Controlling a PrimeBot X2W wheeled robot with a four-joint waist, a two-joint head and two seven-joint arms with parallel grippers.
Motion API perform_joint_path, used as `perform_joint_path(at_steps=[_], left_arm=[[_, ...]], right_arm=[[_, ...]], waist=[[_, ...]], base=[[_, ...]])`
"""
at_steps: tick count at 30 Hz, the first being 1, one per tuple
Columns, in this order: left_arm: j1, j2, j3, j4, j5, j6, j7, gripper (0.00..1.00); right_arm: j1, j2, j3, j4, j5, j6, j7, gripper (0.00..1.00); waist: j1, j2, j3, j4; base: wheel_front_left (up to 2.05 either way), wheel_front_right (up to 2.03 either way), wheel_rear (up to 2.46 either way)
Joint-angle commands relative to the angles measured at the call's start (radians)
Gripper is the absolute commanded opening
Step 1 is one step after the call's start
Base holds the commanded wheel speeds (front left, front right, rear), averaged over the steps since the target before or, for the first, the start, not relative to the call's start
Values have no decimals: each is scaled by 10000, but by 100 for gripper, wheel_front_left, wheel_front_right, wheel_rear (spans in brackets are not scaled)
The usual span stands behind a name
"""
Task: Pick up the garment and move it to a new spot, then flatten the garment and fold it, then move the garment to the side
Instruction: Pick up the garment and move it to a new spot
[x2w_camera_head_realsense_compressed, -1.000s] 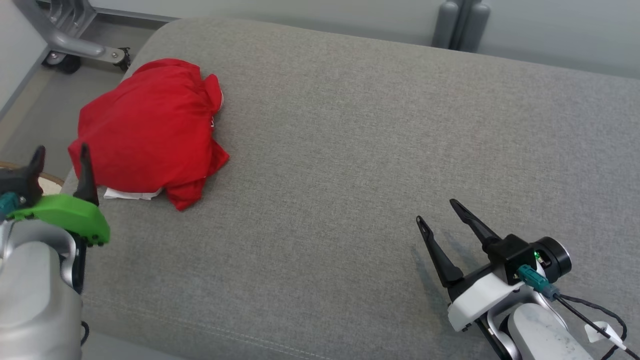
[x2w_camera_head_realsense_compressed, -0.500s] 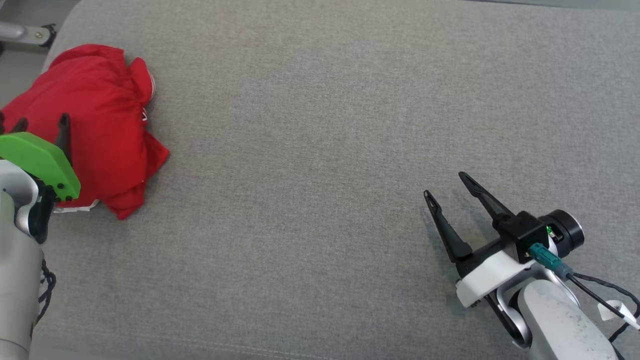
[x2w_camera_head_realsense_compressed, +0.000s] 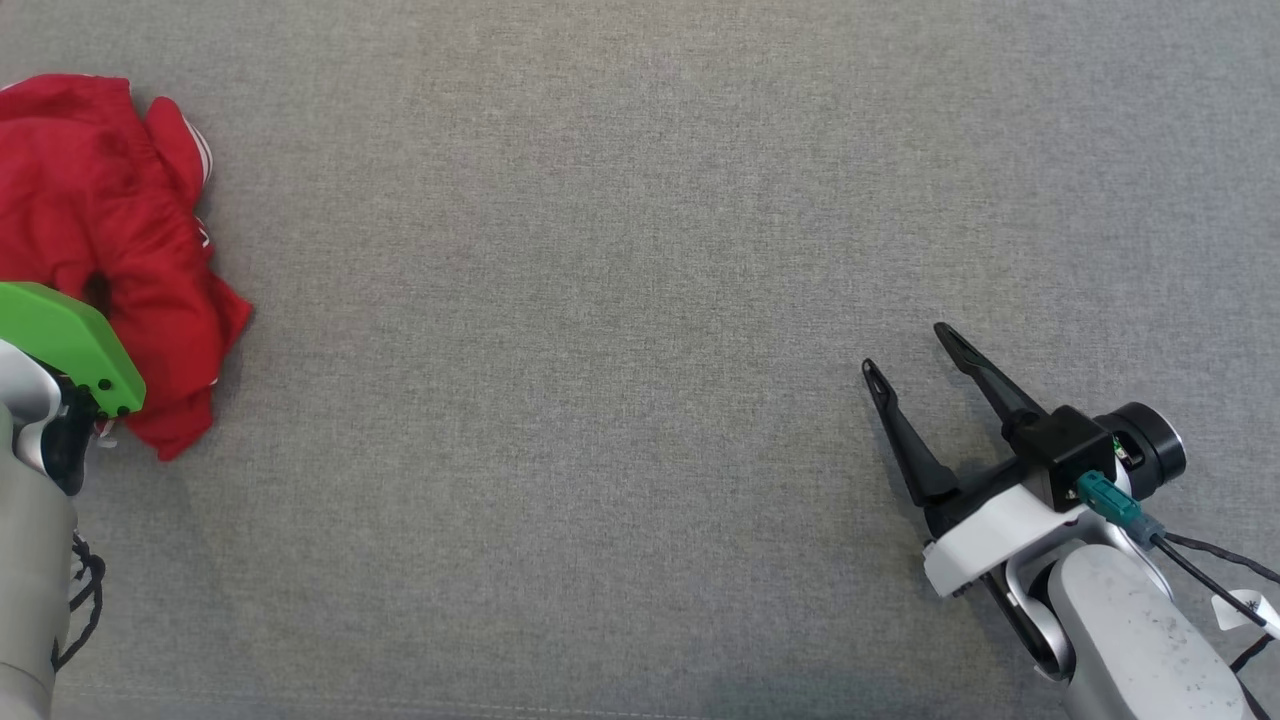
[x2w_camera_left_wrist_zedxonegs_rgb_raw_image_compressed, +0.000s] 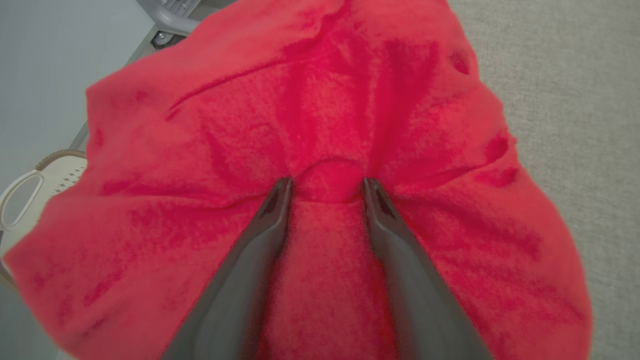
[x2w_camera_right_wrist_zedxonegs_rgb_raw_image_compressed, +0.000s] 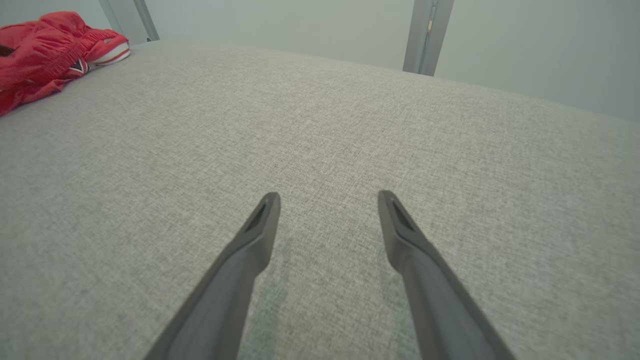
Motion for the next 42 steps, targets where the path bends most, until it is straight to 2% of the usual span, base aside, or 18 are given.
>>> perform_joint_path(at_steps=[1, 6, 16, 22, 26, 32, 42], left_arm=[[-161, -30, -23, 81, 36, 42, -104, 0], [-365, -5, -145, 398, 143, 155, -406, 0], [-1438, 484, -673, 61, 952, 680, -2158, 0], [-2034, 645, -1030, -251, 1383, 873, -2759, 0], [-2412, 625, -1218, -595, 1581, 721, -3063, 0], [-2417, 122, -1546, -1394, 1623, 366, -3251, 0], [-811, -1731, -2709, -3412, 1228, -4, -3309, 0]], right_arm=[[-83, -28, -41, -25, 22, -13, -29, 100], [-63, 75, -66, 17, -23, -13, -29, 100], [252, 378, -128, 191, 109, -13, -29, 100], [384, 605, -155, 260, 164, -13, -29, 100], [470, 816, -252, 270, 213, -13, -29, 100], [664, 1055, -464, 268, 193, -13, -29, 100], [902, 1307, -617, 305, 194, -14, -29, 100]], waist=[[-1, 0, 11, 33], [-1, 0, -82, 176], [-1, 0, -765, 473], [-1, 0, -1148, 422], [-1, 0, -1494, 167], [-1, 0, -1836, -265], [-1, 0, -2314, -1501]], base=[[0, 0, 0], [0, 0, 0], [0, 0, 0], [0, 0, 0], [0, 0, 0], [0, 0, 0], [0, 0, 0]])
